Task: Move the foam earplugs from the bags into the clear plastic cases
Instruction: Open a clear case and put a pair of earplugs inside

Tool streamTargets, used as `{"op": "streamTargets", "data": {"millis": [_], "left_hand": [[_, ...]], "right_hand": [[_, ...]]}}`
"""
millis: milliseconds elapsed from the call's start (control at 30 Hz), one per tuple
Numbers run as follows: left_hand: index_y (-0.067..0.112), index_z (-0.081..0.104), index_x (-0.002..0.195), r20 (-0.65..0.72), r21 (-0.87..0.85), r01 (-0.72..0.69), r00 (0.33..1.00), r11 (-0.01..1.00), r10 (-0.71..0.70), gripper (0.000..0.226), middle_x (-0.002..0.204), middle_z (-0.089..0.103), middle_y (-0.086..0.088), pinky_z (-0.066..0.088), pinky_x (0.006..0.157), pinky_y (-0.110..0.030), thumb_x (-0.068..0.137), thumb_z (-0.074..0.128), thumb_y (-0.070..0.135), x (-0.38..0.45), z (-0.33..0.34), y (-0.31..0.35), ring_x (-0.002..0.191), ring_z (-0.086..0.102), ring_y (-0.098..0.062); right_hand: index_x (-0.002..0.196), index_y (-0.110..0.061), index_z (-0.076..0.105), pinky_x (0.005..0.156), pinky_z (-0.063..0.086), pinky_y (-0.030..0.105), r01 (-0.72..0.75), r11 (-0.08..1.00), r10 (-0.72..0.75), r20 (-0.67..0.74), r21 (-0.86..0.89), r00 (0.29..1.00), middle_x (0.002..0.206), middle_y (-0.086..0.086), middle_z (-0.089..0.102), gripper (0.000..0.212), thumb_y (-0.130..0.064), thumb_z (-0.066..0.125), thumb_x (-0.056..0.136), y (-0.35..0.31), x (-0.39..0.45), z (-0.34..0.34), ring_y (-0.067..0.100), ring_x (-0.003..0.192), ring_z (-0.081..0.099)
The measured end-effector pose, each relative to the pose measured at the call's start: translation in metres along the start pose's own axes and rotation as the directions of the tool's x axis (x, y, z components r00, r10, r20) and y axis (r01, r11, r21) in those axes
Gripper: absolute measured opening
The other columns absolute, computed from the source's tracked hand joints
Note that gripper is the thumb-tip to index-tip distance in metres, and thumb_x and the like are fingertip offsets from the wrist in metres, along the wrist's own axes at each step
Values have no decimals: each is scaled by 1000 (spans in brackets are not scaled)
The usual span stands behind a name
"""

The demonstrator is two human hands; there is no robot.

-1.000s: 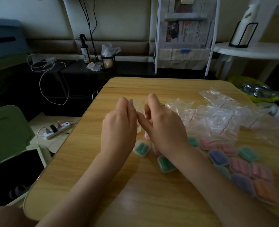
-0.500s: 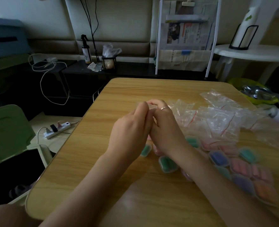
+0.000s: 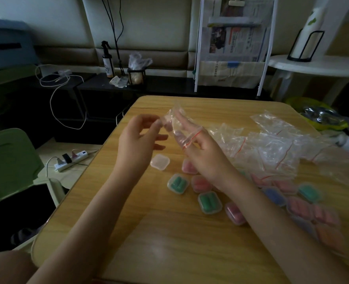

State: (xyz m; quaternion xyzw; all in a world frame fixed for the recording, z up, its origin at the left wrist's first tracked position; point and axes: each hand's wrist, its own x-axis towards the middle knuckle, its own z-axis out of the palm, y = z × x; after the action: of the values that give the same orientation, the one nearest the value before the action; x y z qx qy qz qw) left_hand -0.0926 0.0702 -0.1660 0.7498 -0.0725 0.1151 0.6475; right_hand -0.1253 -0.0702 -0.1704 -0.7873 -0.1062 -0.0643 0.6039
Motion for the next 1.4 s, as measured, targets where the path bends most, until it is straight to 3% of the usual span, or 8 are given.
{"op": "streamTargets", "data": {"millis": [133,333,667,900,1033,1167,1233,1400], "left_hand": [[9,60,109,31,-179,84,996,980,-79,29,94,70,-3,53,63,-18,82,70,10,0,-3,-1,79,70,-10],[11,61,94,62,-86,-3,998,996,9,23,81,69,1,54,61,-19,76,74,6,-4,-4,2,70,64,-6],[16,61,74,12,225,-200,979,954,202,15,72,65,0,57,63,-38,80,71,26,-5,0,-3,70,64,-16],[13,58,82,-143,220,-74,984,973,107,17,77,66,0,57,59,-25,88,66,26,0,-6,-8,68,66,-5],[14,53,88,-179,-5,133,975,991,-132,11,83,68,-5,58,62,-27,95,55,22,6,-9,-10,74,70,-12],[3,46,93,194,-609,510,838,608,-509,11,85,68,-19,60,60,-32,100,41,11,9,-10,-2,73,72,-27],[5,43,84,385,-660,618,766,427,-514,17,84,68,-24,59,57,-35,100,38,10,8,-11,1,69,71,-31],[-4,55,101,621,-550,773,631,315,-465,25,87,67,-24,57,74,-42,97,40,15,6,-13,-3,74,70,-31]], "right_hand": [[127,-52,42,49,41,29,-20,999,18,40,49,999,67,-18,58,42,-19,39,102,3,1,2,16,53,39],[128,-34,58,58,56,29,-5,1000,5,-69,13,998,109,-3,68,33,-23,54,97,11,7,1,35,85,65],[106,-26,71,76,54,17,93,996,-89,-225,6,970,106,-10,70,21,-20,71,85,12,11,-5,0,97,63],[102,-19,71,78,53,20,133,990,-141,-246,-50,959,98,-13,70,15,-15,64,89,11,11,-11,0,87,63],[107,-17,70,78,56,27,111,993,-117,-338,-37,934,94,-10,70,21,-24,65,88,11,13,-18,3,87,65],[108,-19,70,74,52,17,182,954,-253,-312,-238,916,99,-7,67,21,-23,65,87,9,10,-17,2,85,61],[109,-23,69,70,48,13,249,919,-320,-210,-307,924,100,-8,61,24,-23,67,85,5,7,-10,2,83,54],[122,-26,64,71,48,18,303,866,-342,-31,-398,939,93,-24,52,44,-11,72,82,3,2,3,0,88,49]]}}
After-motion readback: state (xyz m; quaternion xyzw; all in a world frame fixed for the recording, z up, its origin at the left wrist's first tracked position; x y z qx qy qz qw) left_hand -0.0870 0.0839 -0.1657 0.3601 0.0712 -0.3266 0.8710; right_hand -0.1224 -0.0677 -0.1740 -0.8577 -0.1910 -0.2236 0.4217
